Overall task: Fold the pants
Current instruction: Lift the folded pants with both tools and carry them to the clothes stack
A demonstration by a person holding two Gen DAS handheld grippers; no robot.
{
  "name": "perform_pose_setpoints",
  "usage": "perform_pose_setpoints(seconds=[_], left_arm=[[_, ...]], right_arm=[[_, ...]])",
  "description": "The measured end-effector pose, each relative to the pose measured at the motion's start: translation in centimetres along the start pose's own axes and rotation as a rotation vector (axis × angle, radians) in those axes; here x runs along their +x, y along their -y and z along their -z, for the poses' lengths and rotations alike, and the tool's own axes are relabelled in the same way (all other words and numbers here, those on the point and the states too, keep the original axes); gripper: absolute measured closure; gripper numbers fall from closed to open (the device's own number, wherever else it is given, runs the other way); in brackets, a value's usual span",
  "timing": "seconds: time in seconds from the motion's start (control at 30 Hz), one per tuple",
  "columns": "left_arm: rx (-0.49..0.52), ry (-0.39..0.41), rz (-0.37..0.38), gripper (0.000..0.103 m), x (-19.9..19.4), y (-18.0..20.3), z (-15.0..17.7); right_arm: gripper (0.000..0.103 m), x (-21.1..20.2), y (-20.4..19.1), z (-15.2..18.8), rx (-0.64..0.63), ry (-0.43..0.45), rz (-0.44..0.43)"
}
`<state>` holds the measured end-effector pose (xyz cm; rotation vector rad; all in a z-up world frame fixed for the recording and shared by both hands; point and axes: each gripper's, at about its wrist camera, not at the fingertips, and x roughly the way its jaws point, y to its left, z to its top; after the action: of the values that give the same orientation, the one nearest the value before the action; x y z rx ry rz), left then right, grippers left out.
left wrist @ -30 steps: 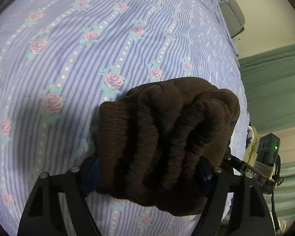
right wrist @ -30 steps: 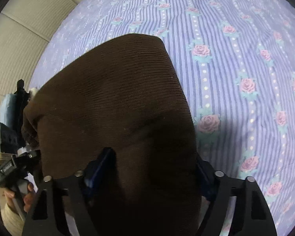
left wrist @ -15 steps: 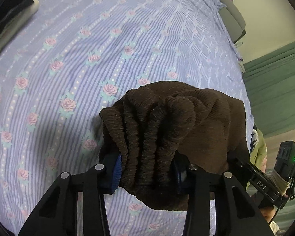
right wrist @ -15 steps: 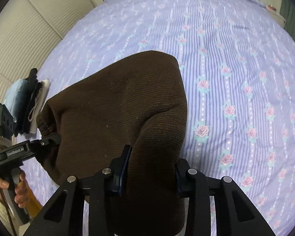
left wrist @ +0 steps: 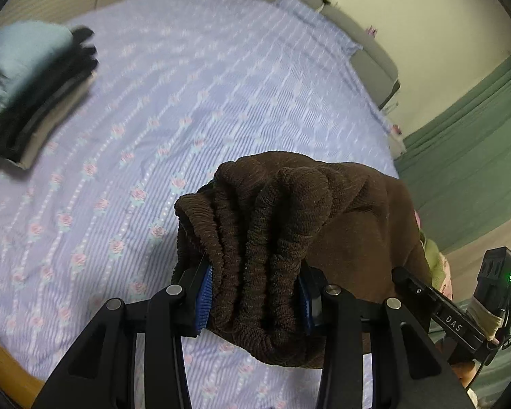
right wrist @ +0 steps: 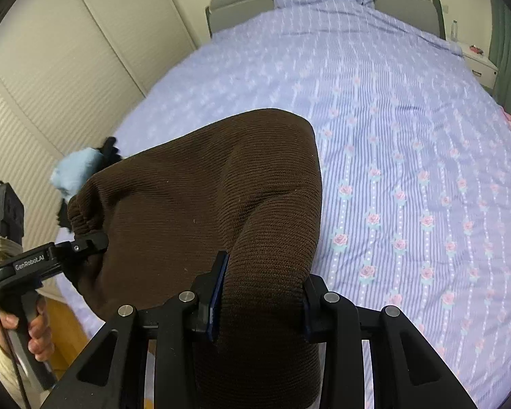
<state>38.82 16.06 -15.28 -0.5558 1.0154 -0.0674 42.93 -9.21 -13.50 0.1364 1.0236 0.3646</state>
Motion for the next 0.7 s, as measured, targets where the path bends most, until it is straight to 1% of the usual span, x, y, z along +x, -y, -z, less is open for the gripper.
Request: perform_pose_setpoints(seconds=[0.1,0.2,0.27,0.33,0.47,0.57,0.67,0.7], left_arm=[[0.002,0.043,-0.004,0.063,-2.8,0.4,0.1],[0.017,0.092,-0.014,0.063,-6.2,0.3,0.1],[0.031,0.119,-0.02,0.063,-8.1,0.4,0.0],[0.032,0.147,-0.026,0.063,-10.0,-0.4,-0.5],[0.029,0.191,-0.033,0.063,-13.3,-3.1,-2.1],[0.039,0.209,-0.029,0.063,-15.0,-5.8,-3.6],[0.07,0.218,-0.024,0.063,-16.7,-9.6,-6.1],[0.085,0.214,-0.018,0.063,-17.4,-11.3,-7.4]], right_arm=[[0.067,-2.8,-1.2,0.1,-0.025,0.036,-0.016],[0.067,-4.4,-2.5,0.2,-0.04,0.063,-0.033],[0.067,-4.9,-3.7,0.1,-0.033,0.078,-0.049],[0.067,-5.1,-5.3,-0.1,-0.036,0.092,-0.064],[0.067,-5.0,-8.7,-0.6,-0.039,0.105,-0.09],[0.067,-4.3,-12.4,-1.1,-0.042,0.122,-0.096],[0.067,-3.1,-16.6,-1.2,-0.024,0.148,-0.101],[0.067,-2.6,-17.8,-1.2,-0.016,0.155,-0.099]])
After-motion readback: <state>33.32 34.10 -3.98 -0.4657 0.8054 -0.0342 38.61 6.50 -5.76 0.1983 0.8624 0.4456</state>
